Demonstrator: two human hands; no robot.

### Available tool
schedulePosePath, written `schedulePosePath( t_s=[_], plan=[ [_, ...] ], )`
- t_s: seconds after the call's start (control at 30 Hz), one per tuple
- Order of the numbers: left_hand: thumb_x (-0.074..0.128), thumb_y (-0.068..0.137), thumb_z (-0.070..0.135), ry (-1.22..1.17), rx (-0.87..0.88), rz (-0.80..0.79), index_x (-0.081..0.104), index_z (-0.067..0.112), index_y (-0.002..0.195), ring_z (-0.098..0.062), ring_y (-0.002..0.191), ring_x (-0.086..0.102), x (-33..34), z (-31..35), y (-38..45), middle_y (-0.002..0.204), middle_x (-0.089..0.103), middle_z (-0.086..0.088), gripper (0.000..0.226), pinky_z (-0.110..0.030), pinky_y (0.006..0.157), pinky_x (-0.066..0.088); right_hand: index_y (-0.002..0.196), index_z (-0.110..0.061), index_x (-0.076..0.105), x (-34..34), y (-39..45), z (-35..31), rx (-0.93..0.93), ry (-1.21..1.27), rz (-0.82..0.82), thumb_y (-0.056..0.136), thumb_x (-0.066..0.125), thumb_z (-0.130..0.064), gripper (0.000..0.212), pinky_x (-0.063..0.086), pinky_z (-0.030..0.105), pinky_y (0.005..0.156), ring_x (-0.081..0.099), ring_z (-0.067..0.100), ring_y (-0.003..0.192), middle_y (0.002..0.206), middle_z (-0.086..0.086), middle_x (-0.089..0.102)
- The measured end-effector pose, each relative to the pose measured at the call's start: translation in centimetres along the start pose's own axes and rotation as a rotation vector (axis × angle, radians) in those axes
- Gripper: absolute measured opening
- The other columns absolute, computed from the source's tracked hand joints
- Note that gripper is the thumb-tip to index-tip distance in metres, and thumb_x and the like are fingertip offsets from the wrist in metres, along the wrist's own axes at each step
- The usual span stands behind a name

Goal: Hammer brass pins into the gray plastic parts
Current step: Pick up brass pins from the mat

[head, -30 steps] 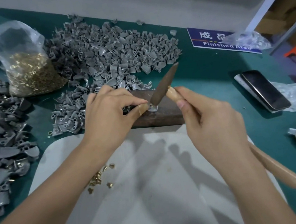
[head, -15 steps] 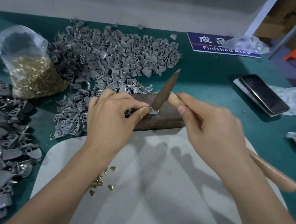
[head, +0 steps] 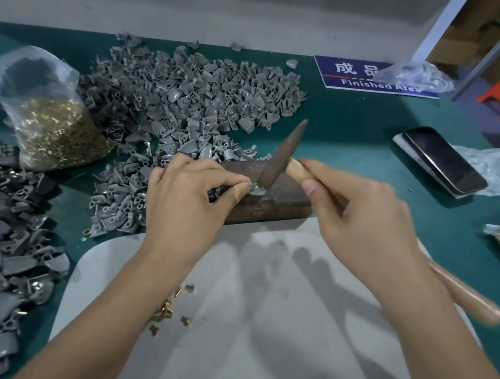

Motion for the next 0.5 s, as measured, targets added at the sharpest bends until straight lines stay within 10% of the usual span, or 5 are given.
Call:
schedulePosePath(
  t_s=[0.33,0.5],
  plan=[
    [0.070,0.088,0.050,0.019,0.000,-0.012,0.079,0.041,0.098,-0.012,0.093,0.049,0.1,-0.1,0.2,0.090,0.067,0.023,0.016,-0.037,0.083,0.030,0.123,-0.039,0.071,-2.0,-3.2,1.8,-0.011,0.120,0.173,0.100,0.059,-0.038,0.026,0.053,0.035,0.068,0.063,0.004,0.080,0.097,-0.017,0.070],
    [0.070,0.088,0.051,0.035,-0.001,-0.011,0.078,0.042,0.098,-0.014,0.095,0.049,0.0,0.2,0.1,0.088,0.062,0.025,0.015,-0.036,0.082,0.027,0.121,-0.022,0.075,0.2,-7.9,3.3,-0.150,0.089,0.049,0.093,0.074,-0.020,0.028,0.054,0.047,0.070,0.064,0.024,0.089,0.104,-0.007,0.068]
  ],
)
Point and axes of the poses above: each hand's wrist, its own y-axis towards the middle knuckle, its own x-axis out of the palm, z = x × y, the point moved 6 cm from there along y, towards the middle knuckle
